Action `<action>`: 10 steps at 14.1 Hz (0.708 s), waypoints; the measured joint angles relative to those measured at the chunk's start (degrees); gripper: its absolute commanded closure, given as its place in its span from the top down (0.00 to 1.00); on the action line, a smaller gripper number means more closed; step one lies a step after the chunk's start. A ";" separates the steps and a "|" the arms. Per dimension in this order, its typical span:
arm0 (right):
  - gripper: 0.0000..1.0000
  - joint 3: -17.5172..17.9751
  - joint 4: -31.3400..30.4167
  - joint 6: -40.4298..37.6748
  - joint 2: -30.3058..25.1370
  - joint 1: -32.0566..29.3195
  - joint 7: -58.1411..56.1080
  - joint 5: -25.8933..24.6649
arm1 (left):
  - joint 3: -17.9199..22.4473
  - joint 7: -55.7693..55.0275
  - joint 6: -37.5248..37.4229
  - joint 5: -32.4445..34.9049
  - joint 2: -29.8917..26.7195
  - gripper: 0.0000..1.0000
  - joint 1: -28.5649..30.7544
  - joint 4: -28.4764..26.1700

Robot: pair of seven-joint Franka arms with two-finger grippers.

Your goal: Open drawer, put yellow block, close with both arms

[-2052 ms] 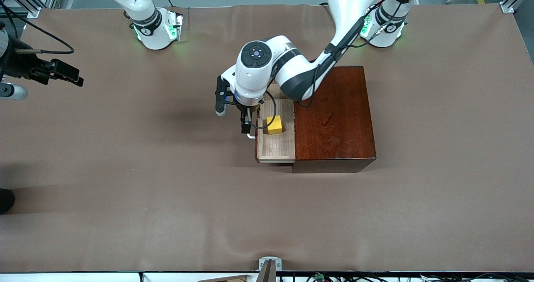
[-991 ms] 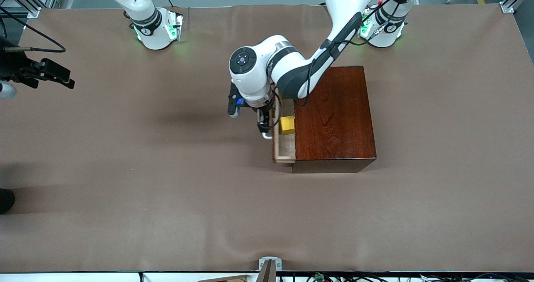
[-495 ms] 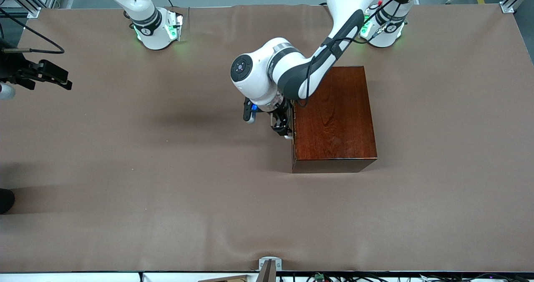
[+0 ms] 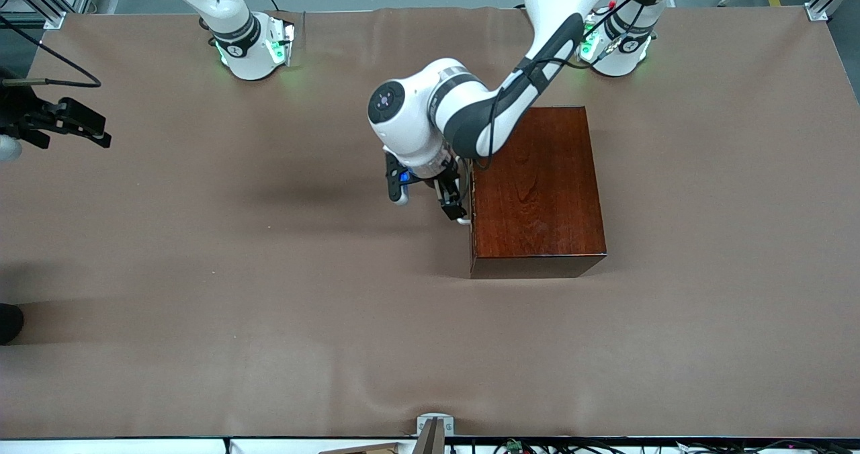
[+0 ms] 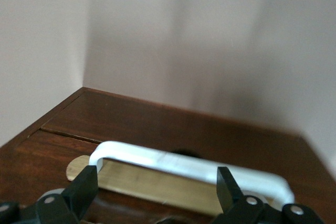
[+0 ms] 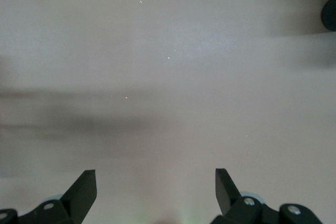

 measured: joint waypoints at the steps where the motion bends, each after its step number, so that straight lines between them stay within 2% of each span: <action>1: 1.00 0.00 -0.11 0.34 0.15 0.00 -0.33 -0.13 | -0.28 -7.47 0.66 -0.12 -0.41 1.00 -0.68 0.21; 3: 1.00 -0.01 -0.63 1.17 0.60 -0.01 -0.45 -0.18 | -0.41 -20.07 0.97 -1.73 -2.69 1.00 -1.44 0.77; 6: 1.00 -0.06 -1.01 1.21 0.99 -0.06 -0.17 -0.18 | 0.34 -34.78 -0.38 -5.44 -8.97 1.00 -0.59 1.38; 10: 1.00 -0.04 -0.99 1.11 0.96 -0.05 1.25 -0.18 | 0.79 -47.57 -8.60 -8.44 -18.32 1.00 5.10 1.47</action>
